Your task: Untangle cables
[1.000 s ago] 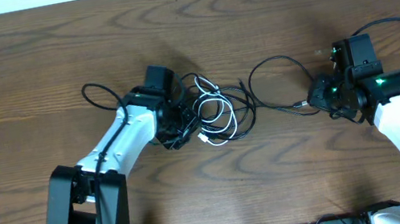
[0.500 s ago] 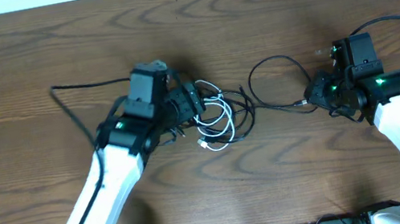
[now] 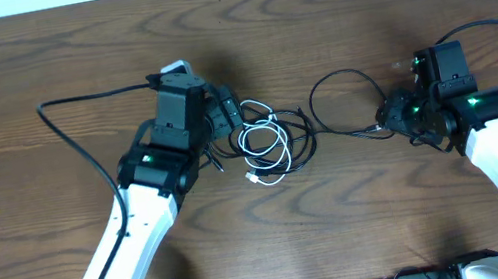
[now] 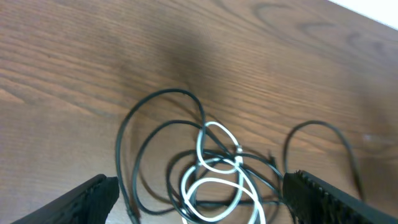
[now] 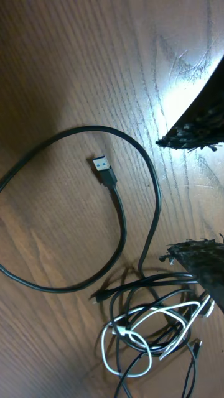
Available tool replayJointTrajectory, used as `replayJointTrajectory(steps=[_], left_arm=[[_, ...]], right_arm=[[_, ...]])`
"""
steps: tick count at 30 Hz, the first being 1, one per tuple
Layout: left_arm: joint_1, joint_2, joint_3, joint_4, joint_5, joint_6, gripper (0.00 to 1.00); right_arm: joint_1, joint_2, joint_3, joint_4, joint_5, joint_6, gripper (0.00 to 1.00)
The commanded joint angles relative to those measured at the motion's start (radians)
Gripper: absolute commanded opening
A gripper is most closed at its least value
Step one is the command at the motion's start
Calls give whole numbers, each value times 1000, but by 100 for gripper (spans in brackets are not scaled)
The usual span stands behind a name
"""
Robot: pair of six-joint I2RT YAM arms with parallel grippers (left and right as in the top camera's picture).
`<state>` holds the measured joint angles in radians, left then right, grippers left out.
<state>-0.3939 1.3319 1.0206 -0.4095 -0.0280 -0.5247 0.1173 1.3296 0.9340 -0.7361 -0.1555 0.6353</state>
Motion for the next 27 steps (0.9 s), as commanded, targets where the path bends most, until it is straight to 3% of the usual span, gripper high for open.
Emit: replayJointTrajectory(steps=[1, 10, 16, 20, 23, 27], left_arm=[[1, 51, 4, 18, -45, 74, 91], [1, 216, 4, 166, -71, 211, 91], [1, 326, 4, 356, -70, 219, 92], [0, 396, 4, 493, -70, 299, 90], [0, 447, 4, 562, -70, 373, 82], [0, 499, 4, 603, -69, 417, 63]], right_arm=[[2, 0, 2, -1, 14, -4, 47], [2, 0, 1, -8, 14, -3, 52], [2, 0, 1, -8, 15, 0, 54], [2, 0, 1, -8, 15, 0, 51], [2, 0, 1, -8, 15, 0, 43], [2, 0, 1, -7, 15, 0, 37]])
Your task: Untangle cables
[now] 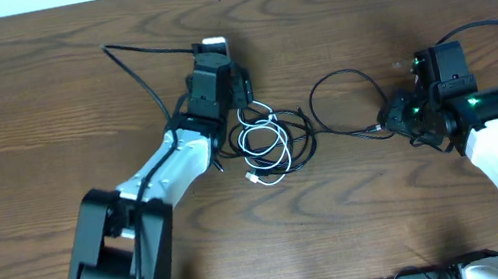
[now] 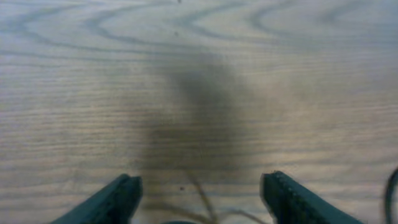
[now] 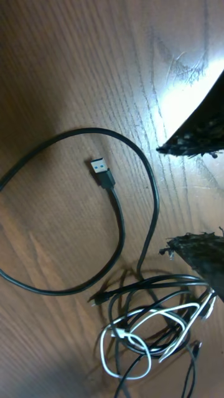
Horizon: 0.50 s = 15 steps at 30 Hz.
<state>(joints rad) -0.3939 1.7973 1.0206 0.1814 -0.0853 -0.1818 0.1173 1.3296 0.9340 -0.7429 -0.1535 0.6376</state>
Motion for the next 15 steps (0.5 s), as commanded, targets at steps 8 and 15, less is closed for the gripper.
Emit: replayJointTrajectory(steps=[8, 15], left_arm=[[1, 45, 4, -5, -13, 77, 42], [11, 45, 4, -119, -14, 77, 25]], right_arm=[[2, 0, 1, -1, 13, -2, 35], [2, 0, 1, -2, 12, 43, 34]])
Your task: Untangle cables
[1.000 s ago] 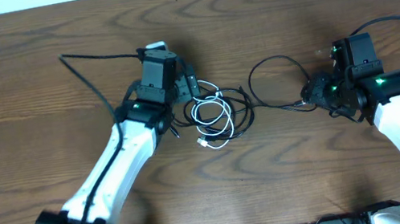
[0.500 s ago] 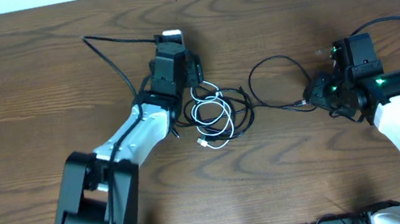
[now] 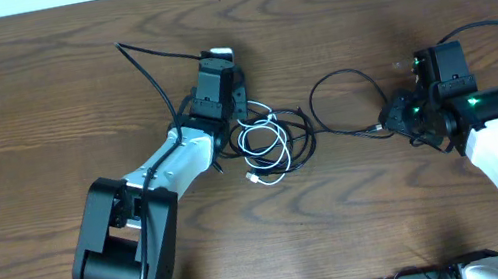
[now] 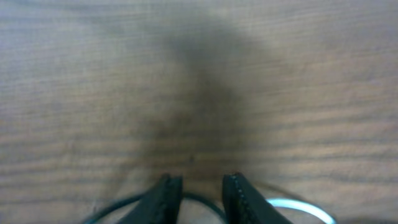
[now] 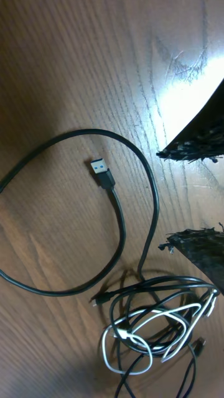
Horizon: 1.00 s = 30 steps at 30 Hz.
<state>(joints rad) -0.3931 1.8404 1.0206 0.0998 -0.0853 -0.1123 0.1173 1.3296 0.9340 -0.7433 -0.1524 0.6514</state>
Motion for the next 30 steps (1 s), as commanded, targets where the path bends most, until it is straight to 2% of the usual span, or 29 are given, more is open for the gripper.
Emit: replayJointTrajectory(steps=[1, 4, 11, 16, 22, 27, 30], left_arm=[[15, 2, 4, -56, -14, 7, 22], [27, 2, 4, -123, -14, 7, 15], [28, 2, 4, -253, -13, -2, 8], [26, 2, 4, -375, 1, -154, 8], [3, 1, 4, -508, 161, -229, 7], [-47, -8, 4, -600, 266, -383, 7], [-101, -26, 4, -624, 291, -433, 7]], right_arm=[[2, 0, 1, -2, 11, 29, 33], [2, 0, 1, -2, 11, 29, 32], [2, 0, 1, -1, 11, 29, 32], [2, 0, 1, -1, 11, 29, 32], [2, 0, 1, 0, 12, 29, 34], [2, 0, 1, 0, 12, 29, 34], [2, 0, 1, 0, 12, 29, 35]])
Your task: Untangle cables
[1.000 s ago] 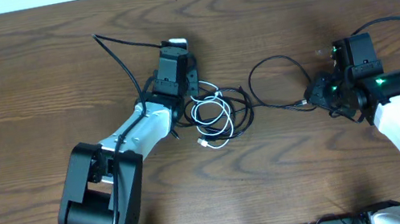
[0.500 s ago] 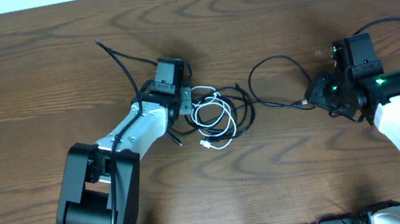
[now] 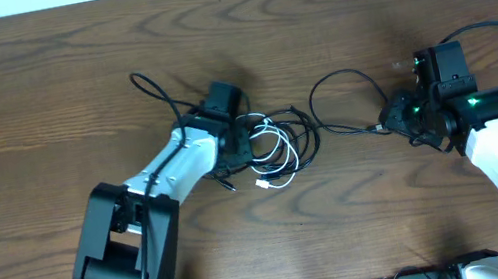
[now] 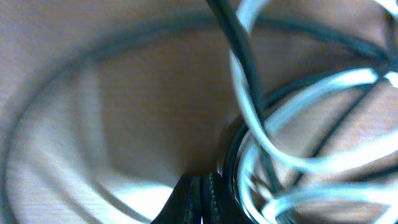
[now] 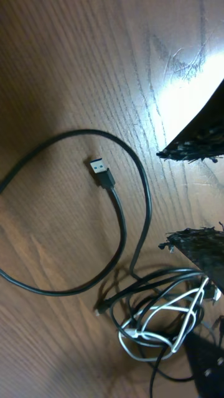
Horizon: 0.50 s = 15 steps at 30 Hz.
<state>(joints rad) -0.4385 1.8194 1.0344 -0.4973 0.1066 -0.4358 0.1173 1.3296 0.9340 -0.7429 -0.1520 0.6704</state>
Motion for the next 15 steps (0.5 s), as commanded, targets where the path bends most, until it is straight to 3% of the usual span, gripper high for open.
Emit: replayJointTrajectory(steps=[1, 11, 15], left_arm=[[-72, -15, -10, -28, 99, -109, 7], [-123, -283, -10, -16, -206, -163, 8], [-123, -322, -10, 154, -231, -11, 8]], right_arm=[[2, 0, 1, -1, 11, 10, 35], [2, 0, 1, -1, 12, 9, 38], [2, 0, 1, 2, 12, 10, 39]])
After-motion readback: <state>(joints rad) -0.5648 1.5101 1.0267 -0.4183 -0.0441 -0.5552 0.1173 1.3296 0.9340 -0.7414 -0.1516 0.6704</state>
